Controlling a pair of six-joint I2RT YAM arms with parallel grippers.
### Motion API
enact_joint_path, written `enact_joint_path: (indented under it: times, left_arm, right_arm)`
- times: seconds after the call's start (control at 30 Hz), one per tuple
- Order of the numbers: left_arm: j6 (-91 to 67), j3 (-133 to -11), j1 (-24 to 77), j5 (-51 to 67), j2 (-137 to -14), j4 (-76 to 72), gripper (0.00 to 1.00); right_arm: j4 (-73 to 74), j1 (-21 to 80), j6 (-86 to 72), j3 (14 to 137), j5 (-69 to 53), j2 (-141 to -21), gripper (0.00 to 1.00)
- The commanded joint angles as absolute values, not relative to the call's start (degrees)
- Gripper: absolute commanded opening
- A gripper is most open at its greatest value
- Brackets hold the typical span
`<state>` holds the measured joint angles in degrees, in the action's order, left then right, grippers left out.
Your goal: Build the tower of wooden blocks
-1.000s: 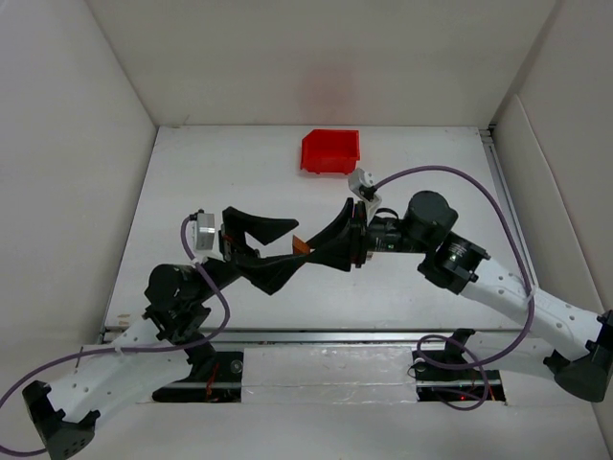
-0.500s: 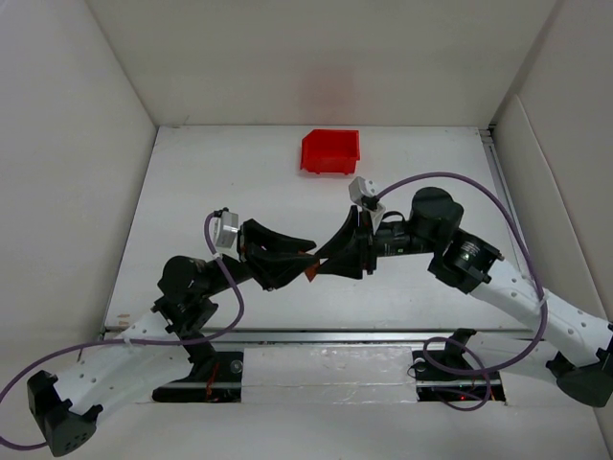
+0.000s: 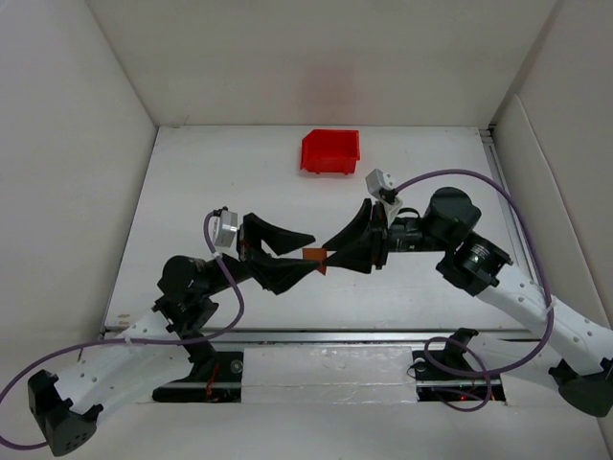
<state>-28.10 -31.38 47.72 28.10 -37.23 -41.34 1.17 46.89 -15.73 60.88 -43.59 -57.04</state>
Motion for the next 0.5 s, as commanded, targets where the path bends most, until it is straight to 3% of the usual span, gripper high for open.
enact_joint_path:
  times: [0.0,0.03,0.1,0.13,0.3,0.47]
  left_arm:
    - [-28.4,-32.1,47.3,27.3,-35.3,-45.7,0.62]
    - [-28.3,-32.0,47.3,26.1,-35.1,-45.9,0.73]
    - [-28.5,-31.6,47.3,23.9,-34.0,-46.0,0.86]
    - [-28.7,-31.4,47.3,20.9,-33.5,-46.1,0.99]
    - [-30.8,-31.0,47.3,7.8,-28.6,-42.3,0.99]
    - [-33.1,-37.3,47.3,-12.5,-26.5,-18.5,0.99]
  right_arm:
    - [-4.0,45.6,-17.8,61.2,-45.3,-55.1,0.0]
    - [-4.0,45.6,-17.8,61.0,-45.3,-55.4,0.0]
    - [-4.0,45.6,-17.6,60.6,-45.2,-55.6,0.0]
    - [-3.9,45.6,-17.5,60.3,-44.7,-55.8,0.0]
    - [-1.6,43.9,-15.7,59.9,-42.2,-56.5,0.0]
    - [7.8,40.0,-13.6,62.0,-31.8,-57.6,0.0]
